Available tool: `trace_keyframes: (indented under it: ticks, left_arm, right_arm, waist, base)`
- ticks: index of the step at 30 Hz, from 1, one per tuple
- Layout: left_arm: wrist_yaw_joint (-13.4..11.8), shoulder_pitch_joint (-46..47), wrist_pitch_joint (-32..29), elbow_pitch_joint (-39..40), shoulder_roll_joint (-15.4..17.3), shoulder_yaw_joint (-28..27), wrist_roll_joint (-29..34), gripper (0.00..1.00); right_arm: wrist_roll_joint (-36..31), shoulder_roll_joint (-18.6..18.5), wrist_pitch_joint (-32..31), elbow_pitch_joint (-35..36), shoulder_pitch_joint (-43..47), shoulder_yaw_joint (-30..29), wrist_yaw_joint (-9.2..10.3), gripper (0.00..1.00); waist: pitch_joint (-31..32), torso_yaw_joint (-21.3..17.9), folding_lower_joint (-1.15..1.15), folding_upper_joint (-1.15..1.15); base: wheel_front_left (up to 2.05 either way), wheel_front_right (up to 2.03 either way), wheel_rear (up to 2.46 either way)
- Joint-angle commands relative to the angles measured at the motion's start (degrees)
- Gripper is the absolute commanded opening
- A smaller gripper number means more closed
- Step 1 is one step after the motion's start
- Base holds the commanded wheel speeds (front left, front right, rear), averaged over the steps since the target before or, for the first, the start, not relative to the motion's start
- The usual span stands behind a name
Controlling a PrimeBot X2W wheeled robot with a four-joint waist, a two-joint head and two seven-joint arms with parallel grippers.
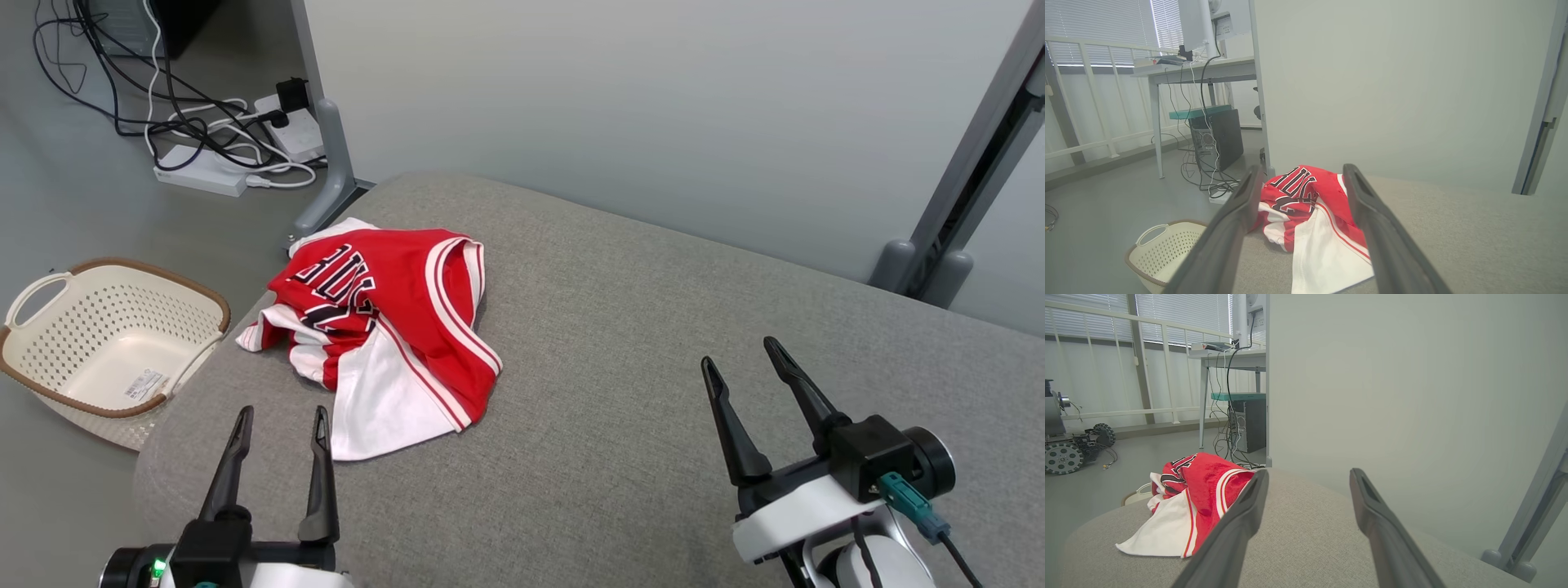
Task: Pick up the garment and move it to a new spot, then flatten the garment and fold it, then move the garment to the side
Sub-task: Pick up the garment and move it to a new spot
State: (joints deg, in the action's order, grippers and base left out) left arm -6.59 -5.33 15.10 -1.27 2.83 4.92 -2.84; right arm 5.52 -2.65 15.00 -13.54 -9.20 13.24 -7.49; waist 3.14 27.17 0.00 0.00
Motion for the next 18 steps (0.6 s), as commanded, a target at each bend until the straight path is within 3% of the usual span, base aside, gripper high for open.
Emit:
trace_keyframes:
  ticks: [1,9,11,18]
  left_arm:
    - [0.65,-0.25,0.06,-0.32,0.18,-0.20,-0.86,1.00]
    - [3.01,1.81,0.04,-0.89,0.45,-2.56,-1.82,1.00]
    - [4.89,3.59,0.04,-1.35,0.81,-4.34,-3.62,1.00]
    - [9.19,13.78,-0.24,-8.98,4.95,-9.34,-7.53,1.00]
  right_arm:
    - [-0.25,-0.44,0.30,0.28,-0.37,-0.28,-0.01,1.00]
    - [-2.07,-0.46,0.30,1.63,0.33,-1.59,-0.01,1.00]
    - [-3.50,-0.44,0.30,2.47,-1.09,-2.03,-0.01,1.00]
    - [-5.16,-0.43,0.30,3.19,-5.01,-2.00,-0.01,1.00]
  waist:
    - [0.15,-0.18,0.00,0.00]
    - [-1.56,-2.02,0.00,0.00]
    - [-3.99,-3.53,0.00,0.00]
    - [-11.21,-6.77,0.00,0.00]
  base:
    - [0.00,0.00,0.00]
    - [0.00,0.00,0.00]
    - [0.00,0.00,0.00]
    - [0.00,0.00,0.00]
